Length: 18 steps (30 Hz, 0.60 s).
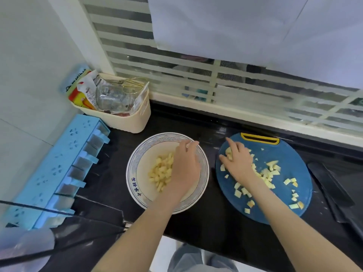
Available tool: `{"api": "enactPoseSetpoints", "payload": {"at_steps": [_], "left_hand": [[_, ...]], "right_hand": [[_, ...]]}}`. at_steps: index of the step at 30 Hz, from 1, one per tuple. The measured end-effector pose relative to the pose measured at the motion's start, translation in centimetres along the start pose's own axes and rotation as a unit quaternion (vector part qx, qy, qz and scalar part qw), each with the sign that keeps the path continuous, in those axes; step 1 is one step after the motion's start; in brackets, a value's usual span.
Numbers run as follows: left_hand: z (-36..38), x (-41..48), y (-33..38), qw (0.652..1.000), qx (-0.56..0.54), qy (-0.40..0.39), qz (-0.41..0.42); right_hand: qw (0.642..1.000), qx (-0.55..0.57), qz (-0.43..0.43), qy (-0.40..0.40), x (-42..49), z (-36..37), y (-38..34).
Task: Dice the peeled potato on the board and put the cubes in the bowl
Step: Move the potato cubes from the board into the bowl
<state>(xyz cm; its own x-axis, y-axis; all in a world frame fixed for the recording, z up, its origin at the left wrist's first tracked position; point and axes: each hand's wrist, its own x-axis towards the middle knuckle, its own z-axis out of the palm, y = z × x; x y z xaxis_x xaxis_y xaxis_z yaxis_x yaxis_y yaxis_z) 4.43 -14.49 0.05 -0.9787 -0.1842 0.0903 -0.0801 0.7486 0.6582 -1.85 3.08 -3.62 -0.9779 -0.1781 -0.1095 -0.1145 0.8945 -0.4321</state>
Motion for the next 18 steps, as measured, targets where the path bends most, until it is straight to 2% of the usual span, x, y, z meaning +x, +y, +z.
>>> {"api": "enactPoseSetpoints", "payload": {"at_steps": [2,3,6,9,12,14,18], "left_hand": [[1.4,0.1,1.5,0.999,0.005,-0.013,0.041],[2.1,0.1,2.0,0.998,0.007,-0.019,0.058],[4.4,-0.4,3.5,0.995,0.017,-0.037,0.096],[5.9,-0.7,4.4,0.994,0.03,-0.053,0.092],[7.2,-1.0,5.1,0.994,0.037,-0.072,0.069],[7.7,-1.0,5.7,0.995,0.043,-0.073,0.061],[8.4,-0.8,6.1,0.996,0.046,-0.063,0.039]], "right_hand": [[0.994,-0.048,0.052,-0.085,0.6,-0.1,3.1],[0.989,-0.07,0.044,-0.123,0.7,-0.1,4.0],[0.975,-0.124,-0.053,-0.178,0.2,0.9,5.3],[0.97,-0.155,-0.126,-0.136,-1.3,1.3,5.6],[0.974,-0.153,-0.166,-0.029,-2.7,2.1,6.5],[0.972,-0.172,-0.162,0.009,-2.8,2.1,7.0],[0.979,-0.184,-0.09,0.015,-2.1,1.6,7.1]]}}
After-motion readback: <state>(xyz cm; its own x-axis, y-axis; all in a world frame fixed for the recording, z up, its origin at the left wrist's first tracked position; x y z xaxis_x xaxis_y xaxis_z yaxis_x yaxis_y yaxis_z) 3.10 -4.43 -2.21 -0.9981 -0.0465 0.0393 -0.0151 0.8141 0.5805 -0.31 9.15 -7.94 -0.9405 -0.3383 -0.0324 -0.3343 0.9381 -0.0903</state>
